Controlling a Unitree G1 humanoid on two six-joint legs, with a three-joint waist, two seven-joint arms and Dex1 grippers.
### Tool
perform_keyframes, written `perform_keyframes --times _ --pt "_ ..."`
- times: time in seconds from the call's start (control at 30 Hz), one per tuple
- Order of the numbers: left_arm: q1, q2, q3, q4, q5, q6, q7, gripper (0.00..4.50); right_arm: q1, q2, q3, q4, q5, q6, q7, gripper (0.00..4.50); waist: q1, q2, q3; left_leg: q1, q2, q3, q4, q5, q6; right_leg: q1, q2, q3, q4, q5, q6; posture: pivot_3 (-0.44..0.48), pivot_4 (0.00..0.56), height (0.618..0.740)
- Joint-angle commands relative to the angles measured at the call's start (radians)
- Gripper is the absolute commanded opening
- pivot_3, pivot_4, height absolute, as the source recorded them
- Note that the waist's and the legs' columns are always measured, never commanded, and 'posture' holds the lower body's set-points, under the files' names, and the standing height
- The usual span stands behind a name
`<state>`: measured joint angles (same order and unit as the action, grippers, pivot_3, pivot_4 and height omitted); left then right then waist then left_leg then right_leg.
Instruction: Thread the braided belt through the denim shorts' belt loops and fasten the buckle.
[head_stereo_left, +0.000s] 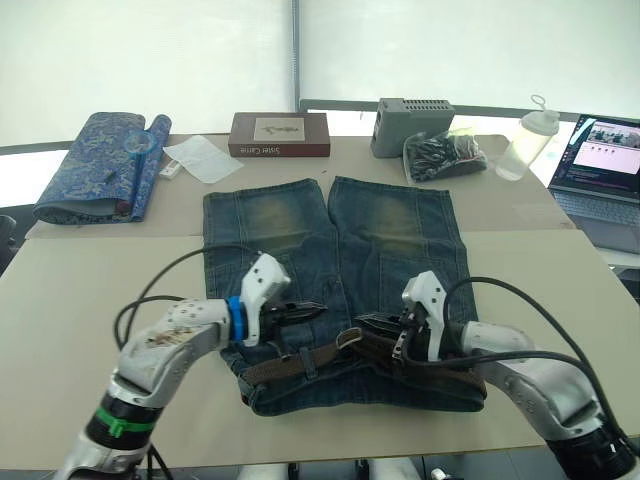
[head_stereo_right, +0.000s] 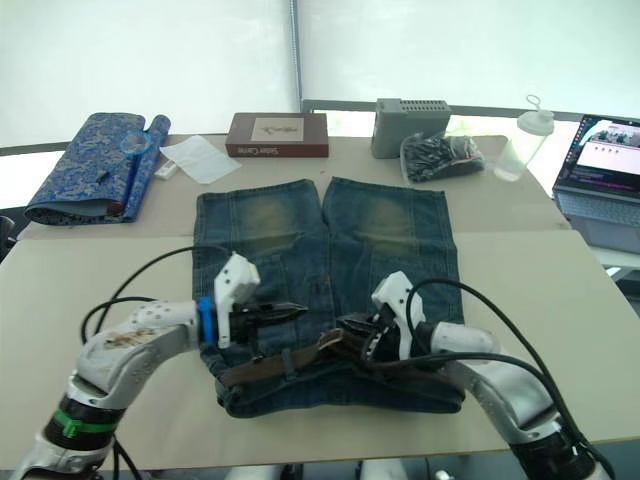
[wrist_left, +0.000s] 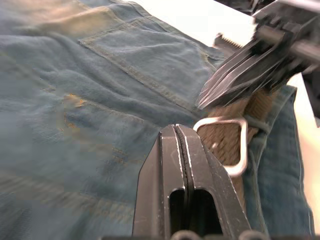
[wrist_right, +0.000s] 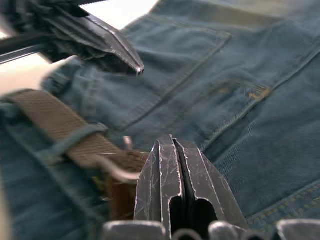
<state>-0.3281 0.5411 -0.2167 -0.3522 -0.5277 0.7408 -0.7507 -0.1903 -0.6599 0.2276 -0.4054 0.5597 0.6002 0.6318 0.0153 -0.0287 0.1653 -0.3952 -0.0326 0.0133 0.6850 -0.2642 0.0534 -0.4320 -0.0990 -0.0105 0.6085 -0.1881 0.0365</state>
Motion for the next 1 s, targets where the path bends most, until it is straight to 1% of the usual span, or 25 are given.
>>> perform_keyframes --times 0.03,0.13,0.17,0.23,0.27,0.3,0.37,0.4,0.43,0.5,0.53,0.6,0.67,0.73,0.8,0.83,0.87,0.9,0.93,1.0 --pt "0.023 0.002 -0.021 -0.005 0.033 -0.022 -0.011 0.00 0.021 -0.030 0.047 -0.013 -0.050 -0.029 0.100 0.03 -0.002 0.000 0.000 0.000 0.000 0.000 0.000 0.000 0.000 -0.001 0.000 0.000 0.000 0.000 0.000 0.000 0.150 0.740" --pt "0.050 0.020 -0.013 -0.019 0.041 -0.033 -0.025 0.00 0.072 -0.086 0.127 -0.010 -0.149 -0.108 0.191 0.03 -0.004 0.000 0.000 0.000 0.001 0.000 0.000 0.000 0.000 -0.001 0.001 0.000 0.001 0.000 0.000 0.000 0.150 0.740" --pt "0.058 0.025 -0.003 -0.028 0.039 -0.035 -0.026 0.00 0.082 -0.093 0.156 0.010 -0.205 -0.154 0.197 0.03 -0.004 0.000 0.000 0.001 0.001 0.000 0.000 0.000 0.000 0.000 0.001 0.000 0.001 0.000 0.000 0.000 0.150 0.740" --pt "0.072 0.036 0.013 -0.044 0.036 -0.039 -0.027 0.00 0.089 -0.084 0.192 0.063 -0.302 -0.231 0.184 0.03 -0.006 0.000 0.000 0.008 0.003 0.000 0.000 0.000 0.000 0.007 0.002 -0.001 0.000 -0.002 -0.001 0.000 0.150 0.740" --pt "0.079 0.039 0.017 -0.053 0.045 -0.047 -0.020 0.00 0.094 -0.076 0.199 0.085 -0.336 -0.269 0.180 0.03 -0.006 -0.001 0.000 0.010 0.005 0.000 0.000 0.000 0.000 0.009 0.003 -0.001 0.000 -0.006 0.004 0.000 0.150 0.740" --pt "0.089 0.041 0.024 -0.064 0.052 -0.053 -0.009 0.00 0.101 -0.061 0.195 0.107 -0.366 -0.317 0.164 0.03 -0.007 0.000 0.000 0.011 0.006 0.000 0.000 0.000 -0.001 0.010 0.005 -0.002 0.000 -0.007 0.005 0.000 0.150 0.740" --pt "0.110 0.038 0.055 -0.094 0.046 -0.032 0.027 0.00 0.124 -0.018 0.129 0.123 -0.360 -0.376 0.126 0.03 -0.009 -0.001 -0.001 0.013 0.009 0.000 0.000 0.001 -0.002 0.010 0.006 -0.001 0.001 -0.007 0.005 0.000 0.150 0.740" --pt "0.129 0.010 0.087 -0.098 0.071 -0.119 0.052 0.00 0.145 -0.004 0.056 0.101 -0.293 -0.373 0.131 0.03 -0.009 -0.001 -0.001 0.014 0.010 0.000 0.000 0.001 -0.004 0.011 0.007 -0.001 0.002 -0.007 0.004 0.000 0.150 0.740" --pt "0.146 0.008 0.113 -0.107 0.074 -0.138 0.064 0.00 0.172 0.002 -0.017 0.069 -0.220 -0.361 0.137 0.03 -0.008 0.000 -0.001 0.014 0.012 0.000 0.000 0.002 -0.005 0.011 0.008 -0.001 0.002 -0.007 0.004 0.000 0.150 0.740" --pt "0.175 0.029 0.168 -0.138 -0.015 -0.101 0.011 0.00 0.220 -0.001 -0.138 0.005 -0.094 -0.328 0.156 0.60 -0.003 0.001 0.000 0.013 0.013 -0.001 0.000 0.003 -0.007 0.009 0.008 0.000 0.003 -0.005 0.002 0.000 0.150 0.740" --pt "0.193 0.024 0.216 -0.159 -0.059 -0.084 0.015 0.41 0.249 -0.019 -0.190 -0.028 -0.046 -0.308 0.170 0.93 -0.003 0.001 0.000 0.011 0.013 -0.001 0.000 0.004 -0.007 0.008 0.008 0.000 0.003 -0.004 0.000 0.000 0.150 0.740" --pt "0.261 0.038 0.326 -0.229 -0.144 -0.085 0.004 0.81 0.322 -0.080 -0.328 -0.091 0.062 -0.250 0.213 1.50 -0.002 0.002 0.000 0.010 0.013 0.000 0.000 0.003 -0.007 0.008 0.007 0.000 0.003 0.001 -0.008 0.000 0.150 0.740" --pt "0.334 0.071 0.413 -0.293 -0.211 -0.066 -0.008 1.71 0.388 -0.137 -0.451 -0.130 0.140 -0.201 0.253 2.22 -0.003 0.001 0.000 0.009 0.012 0.000 0.000 0.003 -0.006 0.007 0.005 0.000 0.002 0.001 -0.007 0.000 0.150 0.740" --pt "0.417 0.117 0.492 -0.341 -0.251 -0.051 -0.024 2.70 0.467 -0.198 -0.570 -0.154 0.192 -0.163 0.315 2.96 -0.004 0.001 0.000 0.008 0.012 0.000 0.000 0.002 -0.005 0.007 0.005 0.000 0.000 0.001 -0.007 0.000 0.150 0.740" --pt "0.534 0.164 0.596 -0.365 -0.290 -0.035 -0.060 3.58 0.559 -0.244 -0.704 -0.147 0.199 -0.150 0.388 3.58 -0.002 0.001 0.000 0.009 0.012 0.000 0.000 0.002 -0.005 0.008 0.005 -0.001 -0.001 -0.001 -0.006 0.000 0.150 0.740" --pt "0.587 0.184 0.631 -0.370 -0.290 -0.038 -0.085 4.11 0.597 -0.256 -0.751 -0.141 0.191 -0.156 0.422 3.96 -0.001 0.002 0.000 0.008 0.012 0.000 0.000 0.002 -0.005 0.007 0.006 -0.001 -0.001 -0.001 -0.006 0.000 0.150 0.740" --pt "0.646 0.202 0.666 -0.372 -0.286 -0.045 -0.114 4.50 0.629 -0.259 -0.792 -0.131 0.166 -0.180 0.446 4.41 -0.001 0.001 0.000 0.009 0.013 0.000 -0.001 0.002 -0.005 0.008 0.006 -0.001 0.000 -0.008 -0.001 0.000 0.150 0.740" --pt "0.723 0.221 0.710 -0.369 -0.284 -0.048 -0.158 4.50 0.663 -0.256 -0.838 -0.113 0.143 -0.211 0.477 4.46 0.000 0.001 0.001 0.009 0.012 0.000 -0.001 0.002 -0.005 0.008 0.006 -0.001 0.000 -0.011 -0.005 0.000 0.150 0.740" --pt "0.796 0.233 0.751 -0.358 -0.250 -0.077 -0.200 4.50 0.701 -0.249 -0.881 -0.094 0.113 -0.256 0.518 4.46 -0.001 0.001 0.001 0.009 0.012 0.000 -0.001 0.002 -0.005 0.008 0.006 -0.001 0.001 -0.012 -0.005 0.000 0.150 0.740" --pt "0.875 0.243 0.799 -0.338 -0.220 -0.111 -0.238 4.50 0.737 -0.224 -0.925 -0.070 0.059 -0.352 0.567 4.46 -0.002 0.001 0.001 0.010 0.013 0.001 -0.001 0.001 -0.005 0.009 0.006 -0.001 0.001 -0.013 -0.005 0.000 0.150 0.740"
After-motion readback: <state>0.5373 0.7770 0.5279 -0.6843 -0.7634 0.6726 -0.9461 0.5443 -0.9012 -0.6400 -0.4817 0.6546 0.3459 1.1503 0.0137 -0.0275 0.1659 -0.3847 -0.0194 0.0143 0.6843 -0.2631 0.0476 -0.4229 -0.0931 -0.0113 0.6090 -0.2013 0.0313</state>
